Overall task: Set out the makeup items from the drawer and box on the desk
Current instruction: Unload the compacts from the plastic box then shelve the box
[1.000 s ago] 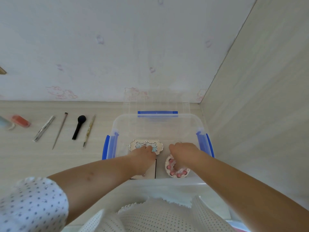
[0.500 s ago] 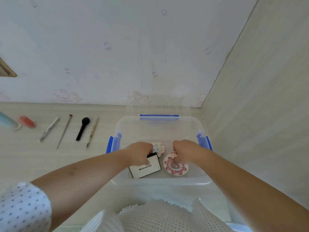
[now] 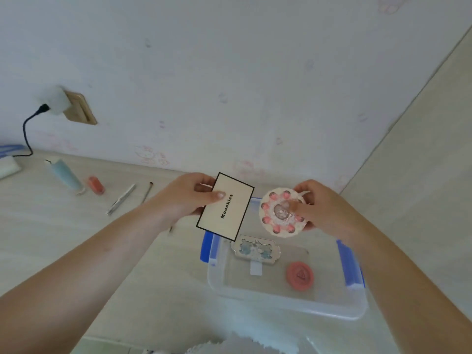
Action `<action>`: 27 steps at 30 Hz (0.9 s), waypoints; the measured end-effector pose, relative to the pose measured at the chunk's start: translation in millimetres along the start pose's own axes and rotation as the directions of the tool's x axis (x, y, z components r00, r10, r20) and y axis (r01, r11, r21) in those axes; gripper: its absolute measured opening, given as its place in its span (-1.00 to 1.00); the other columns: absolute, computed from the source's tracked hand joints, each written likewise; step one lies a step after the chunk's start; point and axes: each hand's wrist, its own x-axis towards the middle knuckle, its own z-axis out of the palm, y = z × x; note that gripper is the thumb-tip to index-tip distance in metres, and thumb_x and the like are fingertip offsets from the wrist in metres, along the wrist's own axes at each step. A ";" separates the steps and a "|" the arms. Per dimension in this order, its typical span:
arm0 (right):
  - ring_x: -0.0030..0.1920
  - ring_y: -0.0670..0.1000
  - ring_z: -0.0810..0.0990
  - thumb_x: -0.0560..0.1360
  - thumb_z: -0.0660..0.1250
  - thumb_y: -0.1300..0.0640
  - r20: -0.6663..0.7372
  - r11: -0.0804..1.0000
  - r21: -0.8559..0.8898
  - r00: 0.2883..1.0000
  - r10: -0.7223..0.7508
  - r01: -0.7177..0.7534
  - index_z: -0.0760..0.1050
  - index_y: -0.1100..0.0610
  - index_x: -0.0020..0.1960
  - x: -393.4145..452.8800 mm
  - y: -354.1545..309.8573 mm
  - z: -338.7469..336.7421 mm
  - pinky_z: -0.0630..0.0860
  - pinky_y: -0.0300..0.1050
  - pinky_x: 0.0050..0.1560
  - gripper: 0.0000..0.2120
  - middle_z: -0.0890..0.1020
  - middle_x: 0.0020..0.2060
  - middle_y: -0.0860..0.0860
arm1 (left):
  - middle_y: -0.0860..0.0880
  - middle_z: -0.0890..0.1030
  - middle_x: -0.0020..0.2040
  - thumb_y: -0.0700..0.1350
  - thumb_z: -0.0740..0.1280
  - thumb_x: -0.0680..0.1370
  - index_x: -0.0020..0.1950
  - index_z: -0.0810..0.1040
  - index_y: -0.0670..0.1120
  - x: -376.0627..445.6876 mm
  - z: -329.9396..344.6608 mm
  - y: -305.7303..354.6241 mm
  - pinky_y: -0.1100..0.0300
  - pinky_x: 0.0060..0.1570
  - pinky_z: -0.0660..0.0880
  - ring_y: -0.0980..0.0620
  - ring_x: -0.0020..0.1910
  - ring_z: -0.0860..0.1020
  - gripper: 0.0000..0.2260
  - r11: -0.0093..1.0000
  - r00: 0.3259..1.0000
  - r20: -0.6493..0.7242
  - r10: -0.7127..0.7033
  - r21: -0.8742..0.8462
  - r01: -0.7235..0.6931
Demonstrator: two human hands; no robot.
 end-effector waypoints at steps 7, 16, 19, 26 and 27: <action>-0.10 0.06 0.67 0.49 0.36 0.13 0.089 0.999 0.054 0.996 -0.007 0.002 0.43 0.02 0.05 12.3 -61.9 103.2 0.63 -0.05 -0.22 -0.82 0.62 -0.04 0.18 | 0.04 0.70 -0.25 -0.19 0.38 0.50 0.06 0.56 -0.13 -32.6 -114.0 -54.7 0.30 -0.21 0.56 0.14 -0.21 0.65 -0.85 0.989 0.994 -0.076 -0.078 -0.128 0.067; -0.13 0.00 0.65 0.52 0.31 0.11 0.306 0.986 -0.017 0.938 0.161 -0.163 0.53 0.11 0.04 55.0 -85.9 286.3 0.62 -0.14 -0.16 -0.87 0.64 -0.08 0.08 | -0.12 0.67 -0.04 -0.15 0.41 0.48 0.02 0.56 -0.07 -81.5 -258.3 -176.9 0.22 -0.17 0.53 0.02 -0.14 0.61 -0.86 0.951 0.923 -0.236 -0.304 -0.132 0.279; -0.15 -0.04 0.61 0.49 0.34 0.08 0.335 0.952 0.022 0.900 0.280 -0.304 0.51 0.14 0.10 61.9 -77.3 338.5 0.54 -0.27 -0.25 -0.78 0.65 -0.05 0.08 | -0.17 0.67 0.01 -0.19 0.39 0.49 0.09 0.55 -0.16 -84.0 -291.8 -210.7 0.21 -0.20 0.54 -0.04 -0.12 0.63 -0.81 0.927 0.896 -0.261 -0.359 -0.208 0.311; -0.22 -0.03 0.52 0.44 0.38 0.11 0.304 0.871 0.101 0.849 0.433 -0.481 0.49 0.15 0.04 81.0 -68.2 417.7 0.50 -0.22 -0.16 -0.78 0.60 -0.14 0.09 | -0.20 0.63 0.04 -0.21 0.36 0.51 0.19 0.50 -0.24 -61.1 -343.0 -255.6 0.12 -0.07 0.52 -0.08 -0.12 0.59 -0.74 0.870 0.842 -0.278 -0.462 -0.327 0.369; -0.20 -0.03 0.54 0.44 0.39 0.11 0.304 0.858 0.126 0.843 0.444 -0.498 0.48 0.15 0.05 84.2 -69.8 423.5 0.53 -0.22 -0.15 -0.77 0.61 -0.12 0.09 | -0.20 0.63 0.04 -0.21 0.36 0.52 0.19 0.50 -0.23 -55.9 -347.0 -258.5 0.12 -0.06 0.52 -0.08 -0.12 0.59 -0.74 0.869 0.839 -0.286 -0.463 -0.332 0.367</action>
